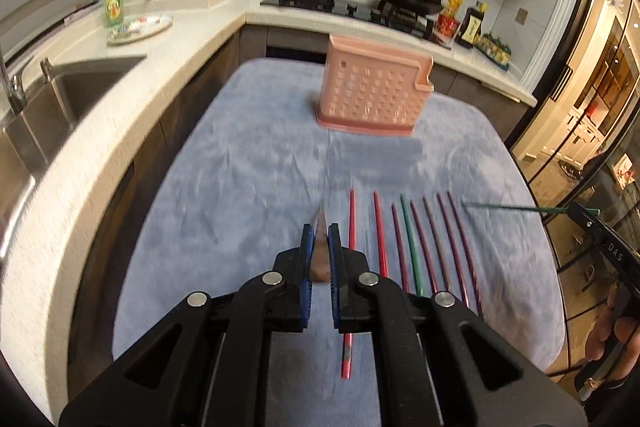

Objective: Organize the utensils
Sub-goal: 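Lift both held chopsticks and carry them over the pink holder, then lower both chopsticks into the pink holder and open both tools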

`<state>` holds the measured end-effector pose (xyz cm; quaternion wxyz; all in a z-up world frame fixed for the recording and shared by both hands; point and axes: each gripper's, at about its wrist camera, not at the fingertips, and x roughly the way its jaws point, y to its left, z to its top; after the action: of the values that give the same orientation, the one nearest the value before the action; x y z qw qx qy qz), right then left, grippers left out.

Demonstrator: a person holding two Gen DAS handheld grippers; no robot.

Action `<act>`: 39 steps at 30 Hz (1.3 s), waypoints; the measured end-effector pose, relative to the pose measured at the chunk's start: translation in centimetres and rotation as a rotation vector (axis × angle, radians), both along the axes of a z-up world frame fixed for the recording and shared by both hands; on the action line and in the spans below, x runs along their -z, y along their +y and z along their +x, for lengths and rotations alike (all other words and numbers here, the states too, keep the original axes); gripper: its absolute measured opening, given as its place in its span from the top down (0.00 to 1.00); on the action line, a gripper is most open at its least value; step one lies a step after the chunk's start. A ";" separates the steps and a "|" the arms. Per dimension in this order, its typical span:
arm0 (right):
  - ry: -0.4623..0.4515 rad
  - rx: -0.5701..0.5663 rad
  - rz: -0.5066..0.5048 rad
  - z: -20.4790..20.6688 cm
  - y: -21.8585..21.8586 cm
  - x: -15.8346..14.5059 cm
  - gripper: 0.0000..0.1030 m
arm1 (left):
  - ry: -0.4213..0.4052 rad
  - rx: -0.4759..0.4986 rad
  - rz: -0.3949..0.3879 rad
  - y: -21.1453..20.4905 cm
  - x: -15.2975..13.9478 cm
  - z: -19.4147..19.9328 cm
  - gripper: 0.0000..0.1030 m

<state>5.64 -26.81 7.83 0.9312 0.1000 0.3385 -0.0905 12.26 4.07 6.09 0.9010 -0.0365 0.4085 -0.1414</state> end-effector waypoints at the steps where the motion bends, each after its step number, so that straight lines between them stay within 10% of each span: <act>1: -0.008 0.003 0.004 0.4 -0.2 -0.4 0.93 | -0.022 -0.006 0.000 0.0 -0.9 0.8 0.93; 24: -0.413 -0.038 0.157 15.2 -1.9 -14.8 0.93 | -0.432 -0.083 -0.074 -4.6 -17.5 13.9 0.93; 39: -0.335 -0.057 0.211 25.8 -0.6 -11.1 0.93 | -0.358 -0.066 -0.072 -7.2 -13.3 21.2 0.93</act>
<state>31.43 -27.37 18.92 0.9611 0.2011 0.1892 -0.0104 33.48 -3.14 19.36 0.9616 -0.0565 0.2347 -0.1304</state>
